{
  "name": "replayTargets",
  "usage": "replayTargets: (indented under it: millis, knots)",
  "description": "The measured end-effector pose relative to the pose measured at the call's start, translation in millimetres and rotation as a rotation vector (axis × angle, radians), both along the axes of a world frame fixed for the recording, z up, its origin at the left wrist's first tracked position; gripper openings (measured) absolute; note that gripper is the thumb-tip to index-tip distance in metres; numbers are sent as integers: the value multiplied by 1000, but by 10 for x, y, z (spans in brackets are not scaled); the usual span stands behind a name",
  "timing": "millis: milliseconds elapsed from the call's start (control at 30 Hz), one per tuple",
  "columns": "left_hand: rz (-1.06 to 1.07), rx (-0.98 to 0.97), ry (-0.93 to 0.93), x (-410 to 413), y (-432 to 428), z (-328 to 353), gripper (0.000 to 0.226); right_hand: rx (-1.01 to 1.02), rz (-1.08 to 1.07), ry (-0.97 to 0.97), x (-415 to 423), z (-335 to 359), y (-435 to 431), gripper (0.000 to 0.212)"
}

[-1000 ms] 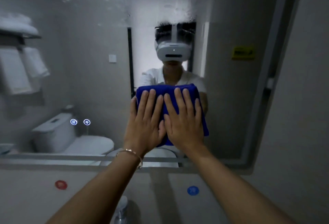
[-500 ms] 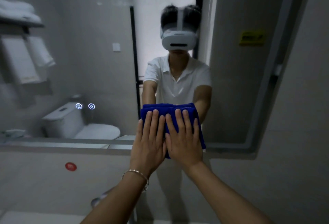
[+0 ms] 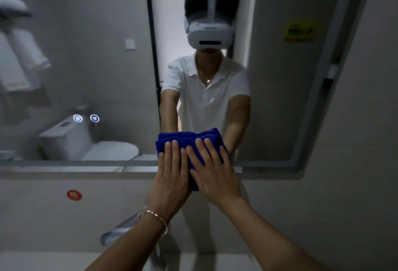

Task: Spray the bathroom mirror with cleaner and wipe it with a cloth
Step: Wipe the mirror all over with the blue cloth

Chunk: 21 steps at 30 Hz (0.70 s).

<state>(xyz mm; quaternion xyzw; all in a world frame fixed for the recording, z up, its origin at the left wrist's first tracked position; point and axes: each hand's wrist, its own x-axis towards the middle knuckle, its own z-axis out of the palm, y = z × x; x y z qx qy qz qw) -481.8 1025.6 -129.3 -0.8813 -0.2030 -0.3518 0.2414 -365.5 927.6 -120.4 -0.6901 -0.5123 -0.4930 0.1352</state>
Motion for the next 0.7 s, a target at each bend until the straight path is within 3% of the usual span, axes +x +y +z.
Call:
replayTargets:
  millis: [267, 533, 700]
  knots:
    - [-105, 117, -44, 437, -453, -50, 62, -66, -38, 7, 475, -110, -593, 77]
    - [-210, 242, 138, 1229, -1254, 51, 74, -90, -220, 301, 999, -155, -1546, 118]
    - [-155, 247, 205, 1533, -1580, 133, 96, -50, -200, 498, 1167, -34, -1833, 123]
